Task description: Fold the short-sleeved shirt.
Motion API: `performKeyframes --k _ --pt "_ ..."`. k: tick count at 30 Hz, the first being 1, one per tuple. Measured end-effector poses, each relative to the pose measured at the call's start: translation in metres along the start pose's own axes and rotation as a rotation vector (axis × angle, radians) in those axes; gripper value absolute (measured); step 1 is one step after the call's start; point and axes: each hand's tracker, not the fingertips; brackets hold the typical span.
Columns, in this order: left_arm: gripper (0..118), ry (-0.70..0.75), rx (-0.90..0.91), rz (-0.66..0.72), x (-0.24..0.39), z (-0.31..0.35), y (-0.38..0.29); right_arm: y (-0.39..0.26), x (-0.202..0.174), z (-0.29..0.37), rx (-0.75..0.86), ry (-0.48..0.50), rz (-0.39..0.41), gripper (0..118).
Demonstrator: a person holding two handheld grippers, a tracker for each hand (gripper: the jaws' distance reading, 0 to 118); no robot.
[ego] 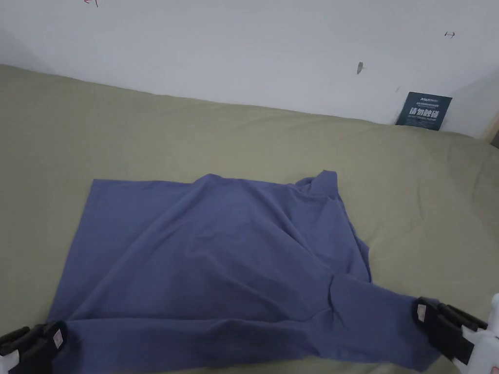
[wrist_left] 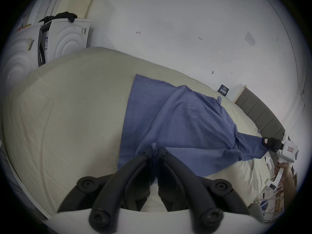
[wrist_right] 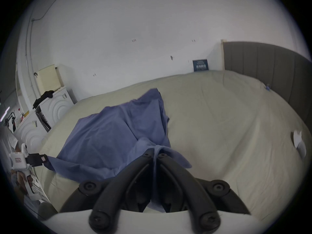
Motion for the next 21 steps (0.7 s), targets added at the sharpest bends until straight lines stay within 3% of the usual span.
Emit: performKeyframes --k 10,13,17,21 --pt "6 -0.002 0.068 -0.039 -0.004 -0.013 0.059 0.079 -0.03 -0.053 0.13 0.06 0.192 2" --pt "6 0.016 0.001 -0.105 -0.007 -0.032 0.077 0.097 -0.035 -0.085 0.111 0.066 0.227 2" --pt "6 0.067 -0.033 -0.171 -0.008 -0.061 0.092 0.107 -0.045 -0.133 0.065 0.041 0.355 2" --pt "6 0.066 -0.088 -0.184 -0.011 -0.088 0.095 0.1 -0.042 -0.178 -0.003 0.011 0.393 3"
